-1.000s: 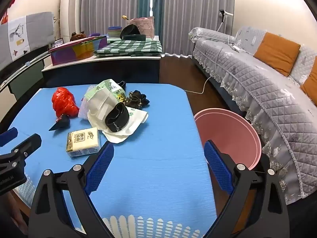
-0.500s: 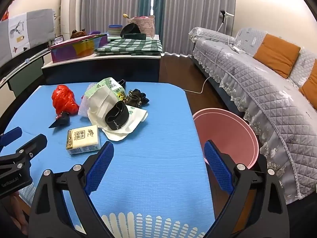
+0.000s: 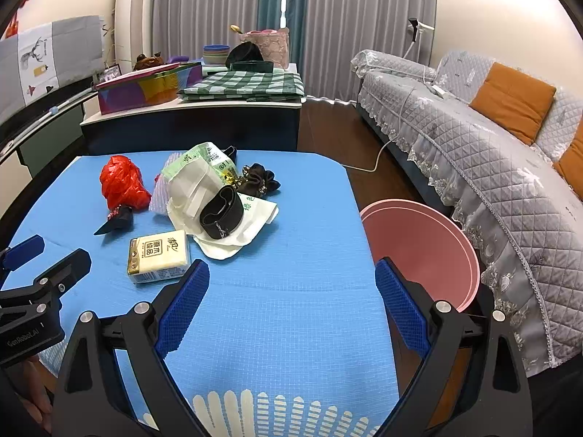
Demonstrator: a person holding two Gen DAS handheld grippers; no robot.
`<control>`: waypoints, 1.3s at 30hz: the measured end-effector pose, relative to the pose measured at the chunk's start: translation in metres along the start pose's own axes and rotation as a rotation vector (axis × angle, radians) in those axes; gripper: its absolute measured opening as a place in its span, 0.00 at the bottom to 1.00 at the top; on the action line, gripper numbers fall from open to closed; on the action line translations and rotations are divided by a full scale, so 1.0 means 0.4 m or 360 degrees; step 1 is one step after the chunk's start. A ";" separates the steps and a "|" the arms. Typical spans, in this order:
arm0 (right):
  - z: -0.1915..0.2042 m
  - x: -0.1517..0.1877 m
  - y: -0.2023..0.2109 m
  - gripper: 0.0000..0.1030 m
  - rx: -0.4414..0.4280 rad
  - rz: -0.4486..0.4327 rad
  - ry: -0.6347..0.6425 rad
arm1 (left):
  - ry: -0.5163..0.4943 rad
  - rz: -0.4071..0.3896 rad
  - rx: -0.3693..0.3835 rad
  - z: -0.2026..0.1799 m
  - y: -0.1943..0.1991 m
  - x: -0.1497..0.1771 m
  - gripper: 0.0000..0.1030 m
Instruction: Collect trash
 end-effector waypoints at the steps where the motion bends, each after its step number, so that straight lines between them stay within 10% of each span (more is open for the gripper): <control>1: -0.001 0.000 0.000 0.88 0.0001 0.0001 -0.0001 | -0.0003 -0.0001 -0.0001 0.000 0.000 0.000 0.90; 39: 0.005 -0.008 0.006 0.88 -0.0008 -0.0014 -0.0008 | 0.0001 -0.0004 -0.0001 0.001 0.001 -0.003 0.90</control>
Point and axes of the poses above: each gripper's, at about its wrist camera, not at the fingertips, and y roughly against the way its jaws point, z to its left, x to its underside, the point moved 3 cm from there along -y, roughly the way its jaws point, and after that the axes turned 9 degrees about -z, right-handed, at the moved point
